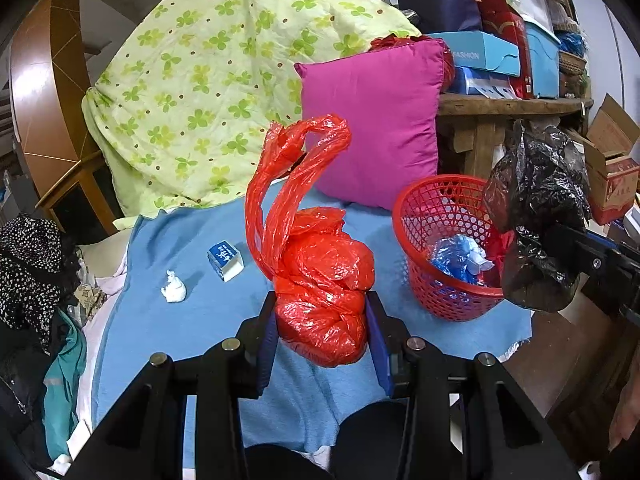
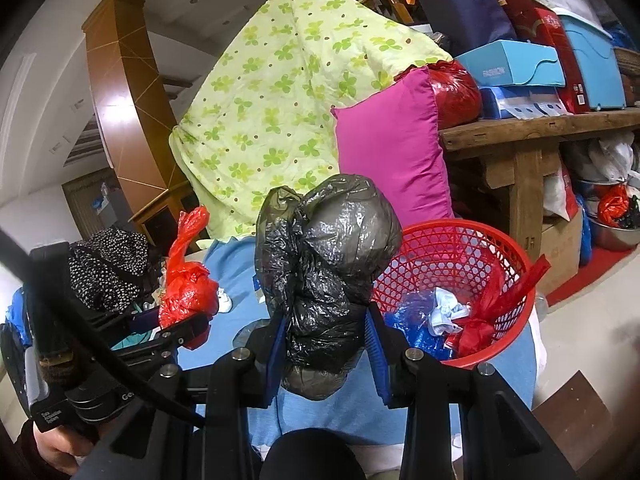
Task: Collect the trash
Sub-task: 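Lift and carry the red and black bags toward the red basket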
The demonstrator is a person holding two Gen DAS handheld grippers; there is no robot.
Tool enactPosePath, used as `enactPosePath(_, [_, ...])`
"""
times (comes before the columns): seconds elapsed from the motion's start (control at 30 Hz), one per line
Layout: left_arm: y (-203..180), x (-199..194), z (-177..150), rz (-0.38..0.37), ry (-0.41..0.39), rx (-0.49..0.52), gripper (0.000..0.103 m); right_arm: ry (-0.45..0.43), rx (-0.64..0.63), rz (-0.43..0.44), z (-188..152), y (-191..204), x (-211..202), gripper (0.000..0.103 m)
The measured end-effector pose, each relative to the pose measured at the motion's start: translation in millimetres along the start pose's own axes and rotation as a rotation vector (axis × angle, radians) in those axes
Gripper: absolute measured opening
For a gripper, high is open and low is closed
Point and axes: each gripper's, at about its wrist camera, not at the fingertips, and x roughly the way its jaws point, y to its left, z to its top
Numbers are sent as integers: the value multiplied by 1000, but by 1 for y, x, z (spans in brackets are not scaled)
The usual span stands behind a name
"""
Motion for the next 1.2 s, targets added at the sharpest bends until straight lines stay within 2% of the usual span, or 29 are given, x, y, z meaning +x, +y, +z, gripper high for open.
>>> enactPosePath(1.2, [-27, 6, 6, -42, 21, 56, 43, -19, 46, -37, -2, -24, -15, 39])
